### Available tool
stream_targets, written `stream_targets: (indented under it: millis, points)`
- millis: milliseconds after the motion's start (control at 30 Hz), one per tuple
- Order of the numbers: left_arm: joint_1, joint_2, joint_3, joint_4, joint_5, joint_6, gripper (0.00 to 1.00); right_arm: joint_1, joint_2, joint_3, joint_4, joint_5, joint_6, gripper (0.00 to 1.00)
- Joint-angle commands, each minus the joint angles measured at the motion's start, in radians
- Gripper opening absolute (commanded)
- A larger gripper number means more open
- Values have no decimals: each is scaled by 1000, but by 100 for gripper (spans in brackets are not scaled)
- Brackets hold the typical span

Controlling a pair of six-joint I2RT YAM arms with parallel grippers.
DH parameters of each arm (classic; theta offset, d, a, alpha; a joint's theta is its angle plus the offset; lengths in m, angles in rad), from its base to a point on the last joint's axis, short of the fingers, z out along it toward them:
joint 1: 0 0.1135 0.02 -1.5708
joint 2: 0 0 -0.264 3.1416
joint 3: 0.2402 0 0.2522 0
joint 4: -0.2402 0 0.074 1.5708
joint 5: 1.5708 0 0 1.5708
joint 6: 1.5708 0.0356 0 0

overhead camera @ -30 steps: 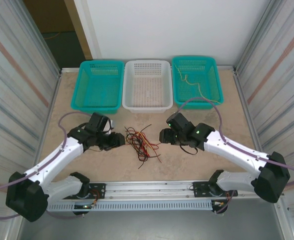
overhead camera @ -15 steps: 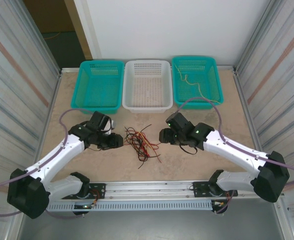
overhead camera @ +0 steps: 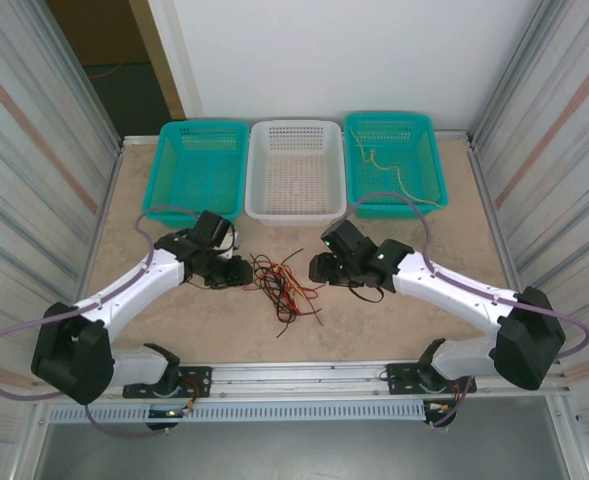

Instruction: Untangle the cables

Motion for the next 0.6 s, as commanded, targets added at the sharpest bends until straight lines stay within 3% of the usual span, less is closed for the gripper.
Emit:
stream_targets:
  millis: [0,300,567]
  points:
    - [-9,-8,33,4,14,1,32,11,39,59,-11,-30,-35,53]
    - [-9,-80,26,8,34,-40,32,7,295,193,-28,-191,-188,35]
    - [-9,-114,36,21,52,-58,33,34,432,229,-30,-228,-212,33]
